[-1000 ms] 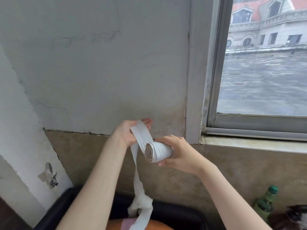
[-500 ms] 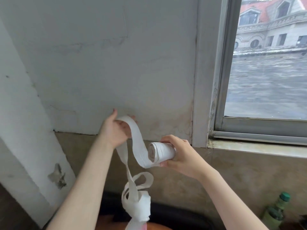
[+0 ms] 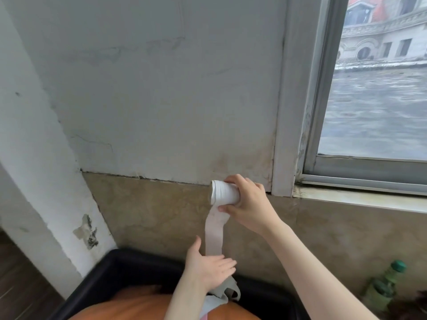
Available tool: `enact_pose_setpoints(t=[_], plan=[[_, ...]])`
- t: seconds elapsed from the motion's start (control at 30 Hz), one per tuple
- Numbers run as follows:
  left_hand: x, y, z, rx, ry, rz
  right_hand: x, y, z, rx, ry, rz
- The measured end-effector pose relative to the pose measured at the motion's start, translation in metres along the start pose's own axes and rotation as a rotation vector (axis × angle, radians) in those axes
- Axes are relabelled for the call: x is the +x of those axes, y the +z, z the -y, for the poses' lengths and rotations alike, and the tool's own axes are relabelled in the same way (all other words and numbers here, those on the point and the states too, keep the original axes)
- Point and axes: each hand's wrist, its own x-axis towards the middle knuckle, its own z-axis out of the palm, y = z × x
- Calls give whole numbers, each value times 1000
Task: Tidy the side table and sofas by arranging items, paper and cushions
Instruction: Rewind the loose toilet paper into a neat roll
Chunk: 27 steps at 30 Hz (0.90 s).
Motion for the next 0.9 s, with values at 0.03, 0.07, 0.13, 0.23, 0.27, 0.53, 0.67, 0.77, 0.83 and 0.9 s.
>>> enact_pose_setpoints(t=[0.03,0.07,0.13,0.23,0.27,0.53,0.67,0.77,0.83,0.9], plan=[[-3,2,3,-29,-4,21,1,-1,2,1,-5,0],[-5,3,5,-46,10,65,1,-1,4,-2,-19,12],[-9,7,2,-76,84,158,0,-2,6,-23,-63,82],[-13,16,-11,-73,236,202,-7,0,7,-38,-124,223],[-16,20,-17,-40,287,197,-9,0,7,-45,-141,266],[-38,36,-34,198,425,225,-17,-11,9,84,-110,461],[-45,41,-28,254,458,278,-16,-13,10,102,-96,438],[-50,43,-28,284,537,272,-15,-4,11,67,-140,315],[-49,45,-27,282,569,252,-13,5,8,51,-190,206],[-48,49,-25,237,571,206,-13,11,3,65,-219,96]])
